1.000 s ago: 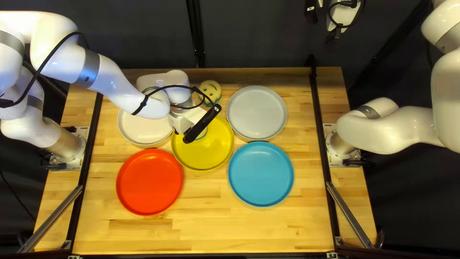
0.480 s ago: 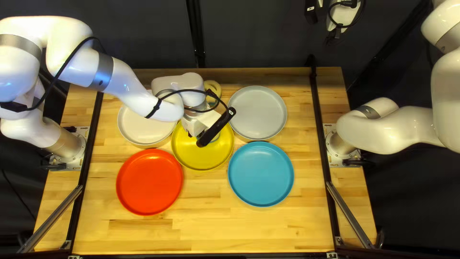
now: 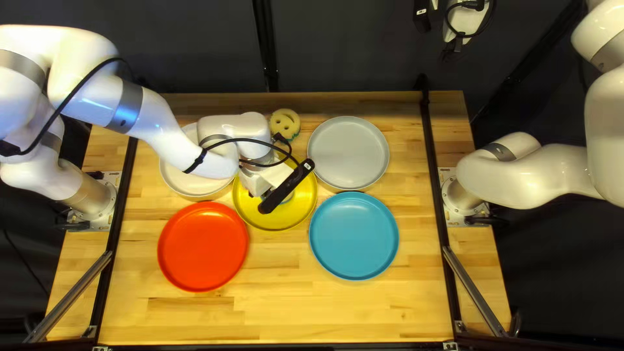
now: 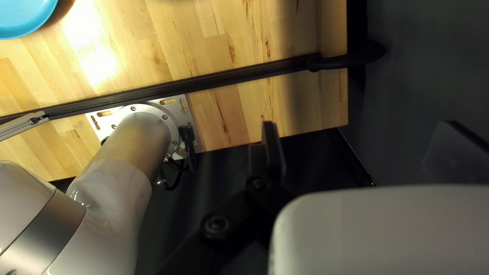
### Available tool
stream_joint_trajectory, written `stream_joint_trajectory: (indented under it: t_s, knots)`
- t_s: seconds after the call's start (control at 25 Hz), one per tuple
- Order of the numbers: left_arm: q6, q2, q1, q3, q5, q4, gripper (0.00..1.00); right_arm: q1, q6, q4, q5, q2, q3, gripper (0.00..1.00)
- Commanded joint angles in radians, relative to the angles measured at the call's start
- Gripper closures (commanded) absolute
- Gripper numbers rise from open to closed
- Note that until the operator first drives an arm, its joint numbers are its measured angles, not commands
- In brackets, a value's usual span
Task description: Pick up sponge and scrub the plate
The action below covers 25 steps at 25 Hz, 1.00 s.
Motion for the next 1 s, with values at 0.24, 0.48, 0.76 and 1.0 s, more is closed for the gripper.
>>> stream_joint_trajectory:
  t_s: [0.24,0.48,0.76,1.0]
  knots:
    - [-0.012,-0.041,0.004,0.05,0.008,-0.006,1.0,0.0,0.0,0.0,0.0,0.0,0.0,0.0]
    - [-0.014,0.066,-0.008,-0.097,0.03,0.006,1.0,0.0,0.0,0.0,0.0,0.0,0.0,0.0]
    - [0.01,0.193,-0.015,-0.253,0.041,0.012,1.0,0.0,0.0,0.0,0.0,0.0,0.0,0.0]
    - [0.024,0.184,-0.018,-0.239,0.031,0.012,1.0,0.0,0.0,0.0,0.0,0.0,0.0,0.0]
